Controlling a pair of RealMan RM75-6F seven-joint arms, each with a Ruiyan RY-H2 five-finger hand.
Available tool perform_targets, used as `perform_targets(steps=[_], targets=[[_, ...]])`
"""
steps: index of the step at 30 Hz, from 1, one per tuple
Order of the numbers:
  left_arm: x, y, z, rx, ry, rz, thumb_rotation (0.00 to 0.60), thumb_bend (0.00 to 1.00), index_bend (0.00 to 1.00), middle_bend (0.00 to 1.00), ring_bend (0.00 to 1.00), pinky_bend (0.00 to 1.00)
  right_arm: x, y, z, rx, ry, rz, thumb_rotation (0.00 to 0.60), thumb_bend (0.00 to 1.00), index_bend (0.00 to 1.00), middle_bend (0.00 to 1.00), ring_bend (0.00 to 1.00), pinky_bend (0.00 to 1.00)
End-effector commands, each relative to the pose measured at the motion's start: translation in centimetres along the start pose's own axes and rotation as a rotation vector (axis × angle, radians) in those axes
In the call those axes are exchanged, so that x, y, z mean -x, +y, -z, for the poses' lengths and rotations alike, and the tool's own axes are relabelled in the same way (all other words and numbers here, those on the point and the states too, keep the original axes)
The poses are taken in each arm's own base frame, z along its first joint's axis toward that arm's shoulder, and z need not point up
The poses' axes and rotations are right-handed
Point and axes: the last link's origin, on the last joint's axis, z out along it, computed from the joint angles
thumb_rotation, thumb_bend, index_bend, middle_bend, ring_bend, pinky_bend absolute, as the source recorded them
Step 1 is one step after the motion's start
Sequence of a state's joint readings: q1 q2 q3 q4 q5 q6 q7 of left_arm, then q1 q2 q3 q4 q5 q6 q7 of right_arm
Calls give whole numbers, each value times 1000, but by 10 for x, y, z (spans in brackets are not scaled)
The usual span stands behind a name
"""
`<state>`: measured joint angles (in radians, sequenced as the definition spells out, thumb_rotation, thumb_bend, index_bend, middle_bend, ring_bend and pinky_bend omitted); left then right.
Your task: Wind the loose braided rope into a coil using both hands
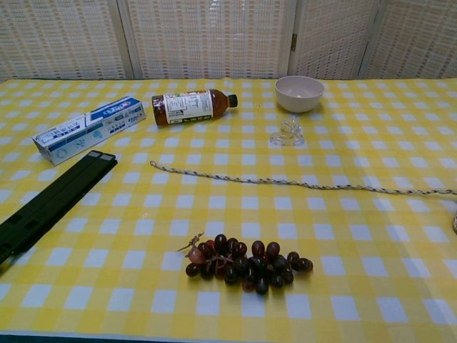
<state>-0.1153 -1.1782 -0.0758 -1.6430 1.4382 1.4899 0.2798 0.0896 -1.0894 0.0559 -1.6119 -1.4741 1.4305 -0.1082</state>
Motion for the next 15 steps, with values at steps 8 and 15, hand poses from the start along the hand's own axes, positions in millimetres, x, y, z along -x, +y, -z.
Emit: perform_targets(steps=[8, 15], targets=[[1, 1, 0, 7, -6, 0, 600, 151, 0, 0, 0, 0, 1, 1, 1, -5, -12, -5, 434, 268, 0, 0, 52, 0], [0, 0, 1, 5, -1, 4, 600, 151, 0, 0, 0, 0, 4, -3, -6, -46, -47, 15, 475, 268, 0, 21, 95, 0]])
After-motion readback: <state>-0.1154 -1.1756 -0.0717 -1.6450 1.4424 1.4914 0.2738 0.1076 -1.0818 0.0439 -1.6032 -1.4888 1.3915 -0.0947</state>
